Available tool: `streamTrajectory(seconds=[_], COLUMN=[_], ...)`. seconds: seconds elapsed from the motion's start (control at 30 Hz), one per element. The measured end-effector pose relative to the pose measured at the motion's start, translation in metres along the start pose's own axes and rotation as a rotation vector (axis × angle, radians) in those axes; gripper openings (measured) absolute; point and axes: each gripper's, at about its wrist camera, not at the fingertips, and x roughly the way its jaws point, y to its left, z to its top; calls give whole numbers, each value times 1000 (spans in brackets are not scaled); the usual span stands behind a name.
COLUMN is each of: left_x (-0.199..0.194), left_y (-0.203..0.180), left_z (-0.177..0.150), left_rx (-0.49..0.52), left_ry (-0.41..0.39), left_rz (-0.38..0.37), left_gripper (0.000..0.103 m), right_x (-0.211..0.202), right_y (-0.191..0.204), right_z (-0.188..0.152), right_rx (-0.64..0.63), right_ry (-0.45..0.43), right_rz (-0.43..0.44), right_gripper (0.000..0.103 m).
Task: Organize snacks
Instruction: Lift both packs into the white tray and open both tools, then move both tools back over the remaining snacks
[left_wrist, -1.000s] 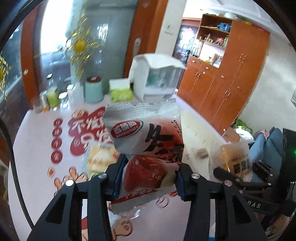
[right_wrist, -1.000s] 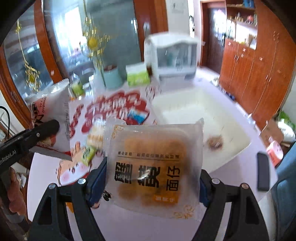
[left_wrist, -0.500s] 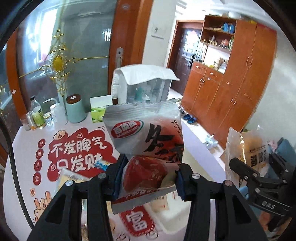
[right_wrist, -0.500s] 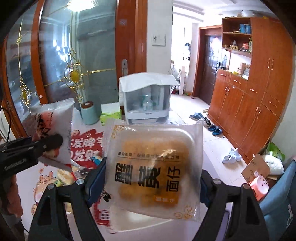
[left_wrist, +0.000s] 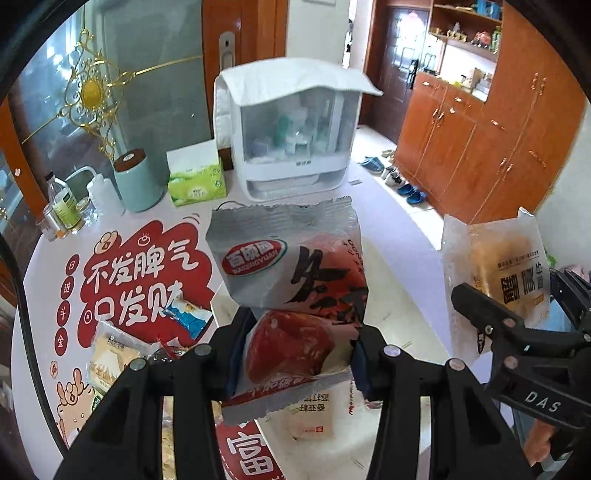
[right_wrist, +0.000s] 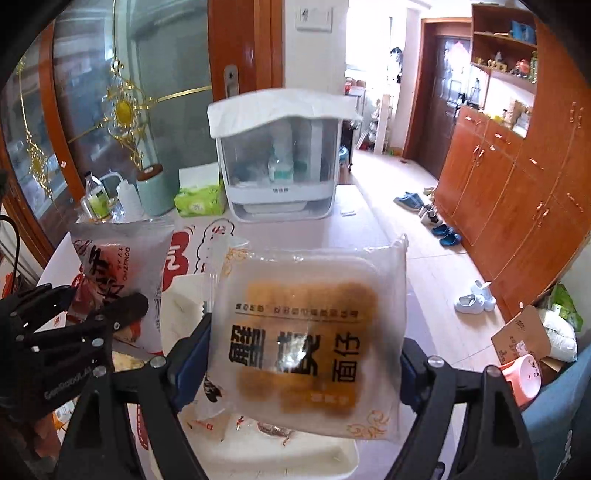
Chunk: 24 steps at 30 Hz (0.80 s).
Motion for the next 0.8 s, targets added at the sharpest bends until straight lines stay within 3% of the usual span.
streamTrajectory(seconds=[0.17,0.27,0.3,0.4,0.53,0.8], left_x=[25,35,36,38,36,20], left_y=[-1,1,3,5,12,18], left_z=[1,1,0,0,-2,-10], left_rx=[33,35,35,39,18,15], left_ry=[39,52,44,49,53,57], left_rz=[61,93,117,127,131,128], left_gripper=[50,87,90,92,92,92], right_x=[31,47,49,50,59,60], right_y=[1,3,3,2,3,16], right_z=[-8,-14,-16,-16,-16,-25], right_rx=[-6,-22,-27,-21,2,-35], right_ry=[82,120,119,105,155,203], right_rz=[58,68,70,115,161,173], right_gripper=[87,88,88,88,88,88])
